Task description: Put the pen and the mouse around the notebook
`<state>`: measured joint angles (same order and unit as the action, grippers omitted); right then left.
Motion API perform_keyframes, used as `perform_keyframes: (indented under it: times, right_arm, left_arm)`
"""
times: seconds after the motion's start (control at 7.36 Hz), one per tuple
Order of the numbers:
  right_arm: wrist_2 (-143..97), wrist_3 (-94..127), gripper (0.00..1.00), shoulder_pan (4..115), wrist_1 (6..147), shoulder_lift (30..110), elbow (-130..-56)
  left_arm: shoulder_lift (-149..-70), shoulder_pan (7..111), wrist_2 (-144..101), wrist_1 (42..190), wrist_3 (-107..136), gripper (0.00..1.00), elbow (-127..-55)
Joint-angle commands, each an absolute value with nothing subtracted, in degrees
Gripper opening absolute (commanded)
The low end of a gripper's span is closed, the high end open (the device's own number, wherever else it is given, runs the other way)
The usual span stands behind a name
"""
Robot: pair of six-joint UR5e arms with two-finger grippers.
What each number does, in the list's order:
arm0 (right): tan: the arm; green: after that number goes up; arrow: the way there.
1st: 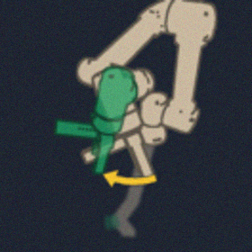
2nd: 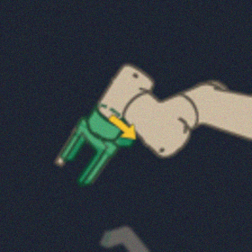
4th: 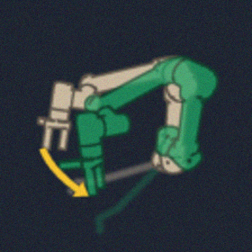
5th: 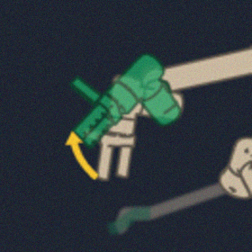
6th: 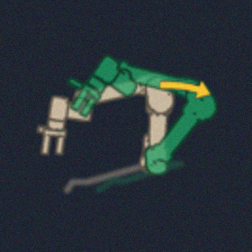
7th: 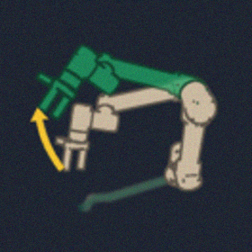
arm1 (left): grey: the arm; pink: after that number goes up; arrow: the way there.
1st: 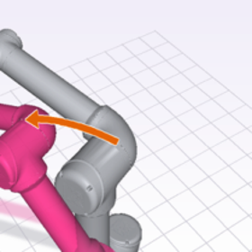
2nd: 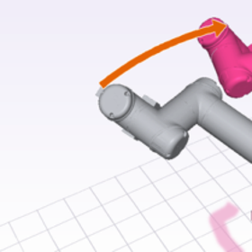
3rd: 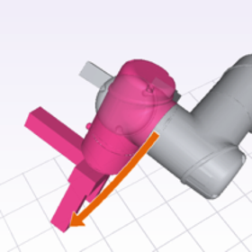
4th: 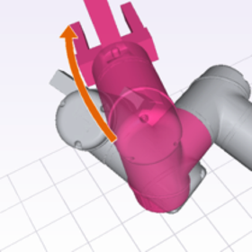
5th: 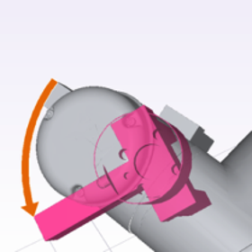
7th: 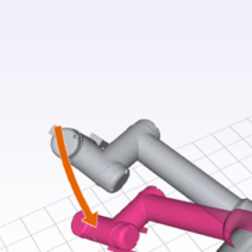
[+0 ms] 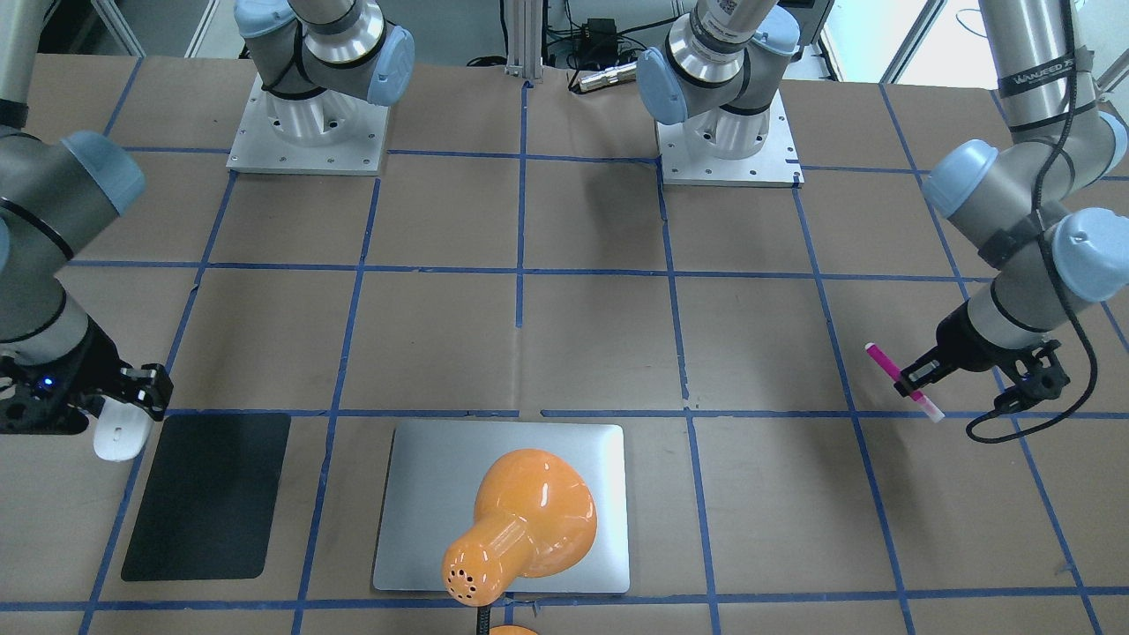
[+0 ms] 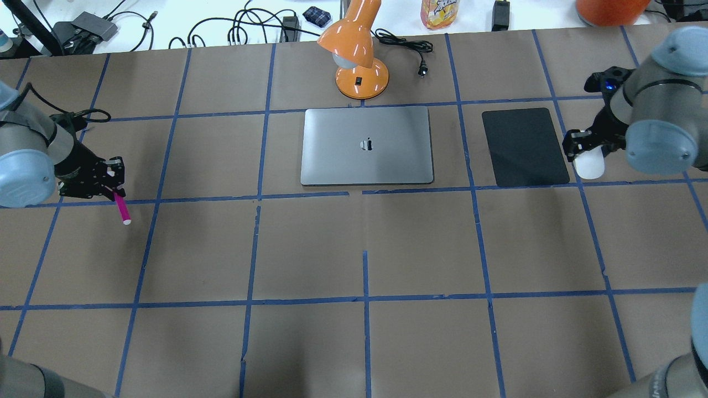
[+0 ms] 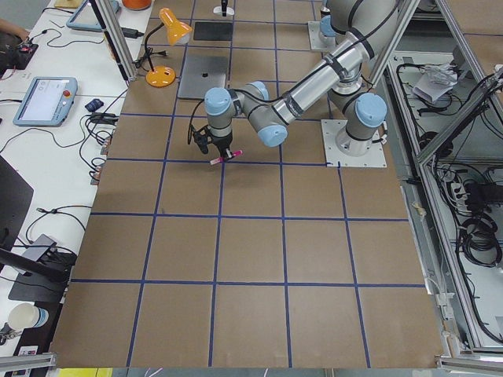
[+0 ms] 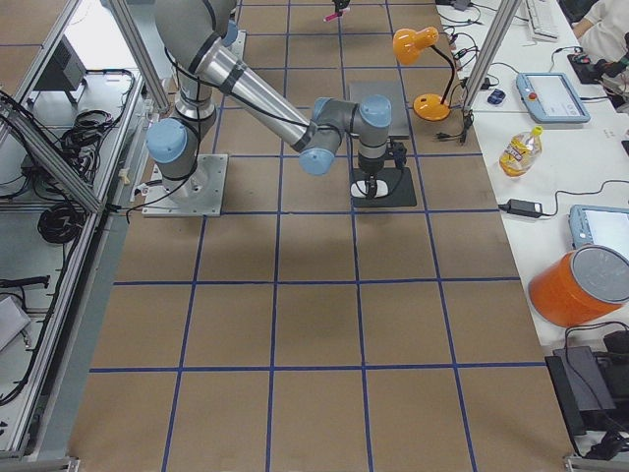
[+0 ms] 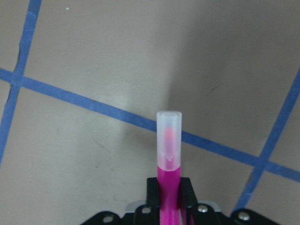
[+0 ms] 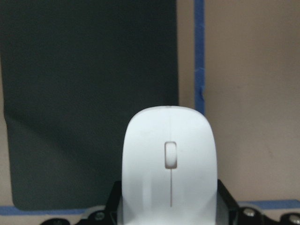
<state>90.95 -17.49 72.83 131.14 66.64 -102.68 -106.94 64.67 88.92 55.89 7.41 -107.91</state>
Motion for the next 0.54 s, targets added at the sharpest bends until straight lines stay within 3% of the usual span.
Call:
perform_keyframes:
  times: [0.0,0.41]
  right_arm:
    - [91.0,-13.9,0.58,76.9,131.0,60.0,-96.0]
    - [90.8,-12.4,0.58,77.3,131.2,58.6,-95.9]
  left_arm:
    - [-106.2,73.0,88.5,56.5,24.5,0.0,-107.9]
    - [-107.8,87.3,86.9,55.7,49.6,0.0,-107.5]
